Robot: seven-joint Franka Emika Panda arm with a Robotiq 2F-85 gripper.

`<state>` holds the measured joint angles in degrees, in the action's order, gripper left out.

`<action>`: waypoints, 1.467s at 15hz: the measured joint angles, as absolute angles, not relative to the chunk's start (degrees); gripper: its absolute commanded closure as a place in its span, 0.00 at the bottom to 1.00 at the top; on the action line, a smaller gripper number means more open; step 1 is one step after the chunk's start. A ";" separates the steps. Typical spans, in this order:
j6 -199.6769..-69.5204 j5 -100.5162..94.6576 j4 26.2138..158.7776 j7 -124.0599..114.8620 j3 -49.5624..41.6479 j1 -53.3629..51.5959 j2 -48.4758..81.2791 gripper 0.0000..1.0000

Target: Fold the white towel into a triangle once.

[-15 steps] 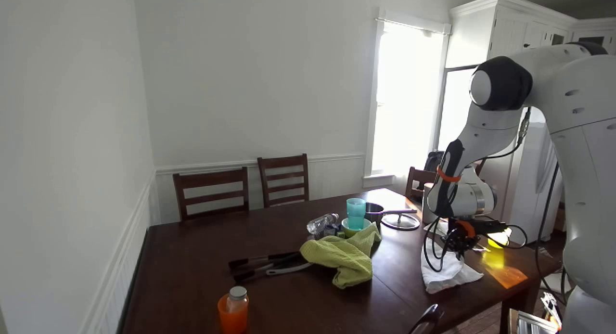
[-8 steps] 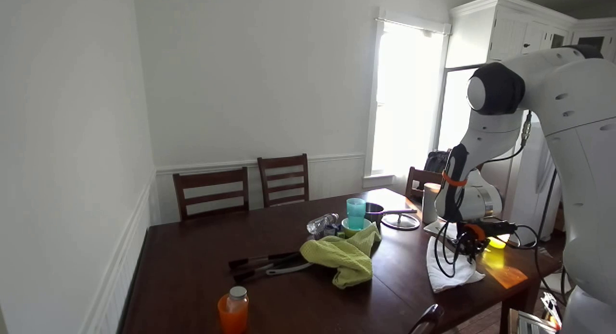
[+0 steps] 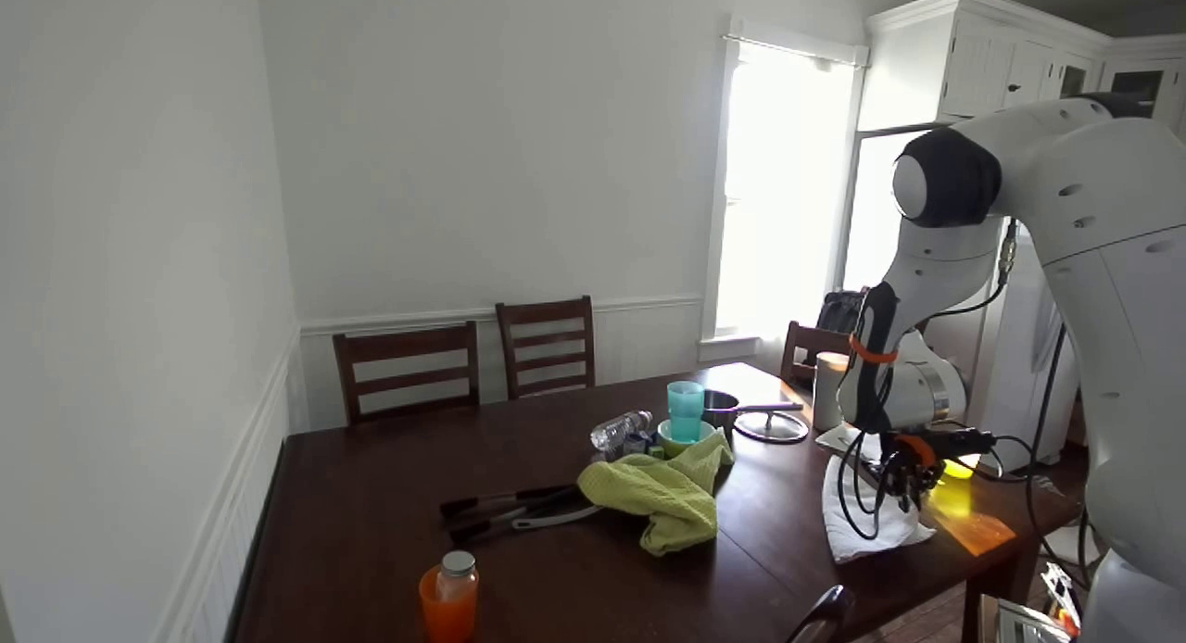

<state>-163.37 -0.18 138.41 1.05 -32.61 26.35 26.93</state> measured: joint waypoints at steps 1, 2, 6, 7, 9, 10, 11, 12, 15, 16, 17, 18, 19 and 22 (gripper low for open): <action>-163.40 -0.18 138.37 1.03 -32.80 26.20 26.95 0.41; -163.42 -0.18 138.32 1.02 -33.04 26.06 26.95 0.34; -163.47 -0.18 137.95 0.99 -33.76 25.87 26.95 0.06; -163.47 -0.18 137.77 0.99 -33.89 25.87 26.95 0.02; -163.47 -0.18 137.55 0.93 -34.12 25.85 26.95 0.00; -163.47 -0.18 137.47 0.81 -34.21 25.85 26.90 0.00; -163.46 -0.18 137.42 0.51 -34.24 25.85 26.74 0.00; -163.39 -0.17 137.37 0.02 -34.34 25.76 26.45 0.00; -162.77 -0.18 137.26 -2.65 -36.82 23.30 24.86 0.00; -162.13 -0.18 137.19 -3.49 -37.98 22.12 23.87 0.00; -161.12 -0.18 137.05 -4.25 -39.07 20.99 22.61 0.00; -159.83 -0.18 136.89 -4.62 -39.95 20.05 21.02 0.00; -158.23 -0.21 136.63 -4.94 -40.63 19.31 19.26 0.00; -152.06 -1.62 135.06 -7.20 -42.29 17.67 14.08 0.00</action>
<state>-152.06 -1.62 135.06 -7.20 -42.29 17.67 14.08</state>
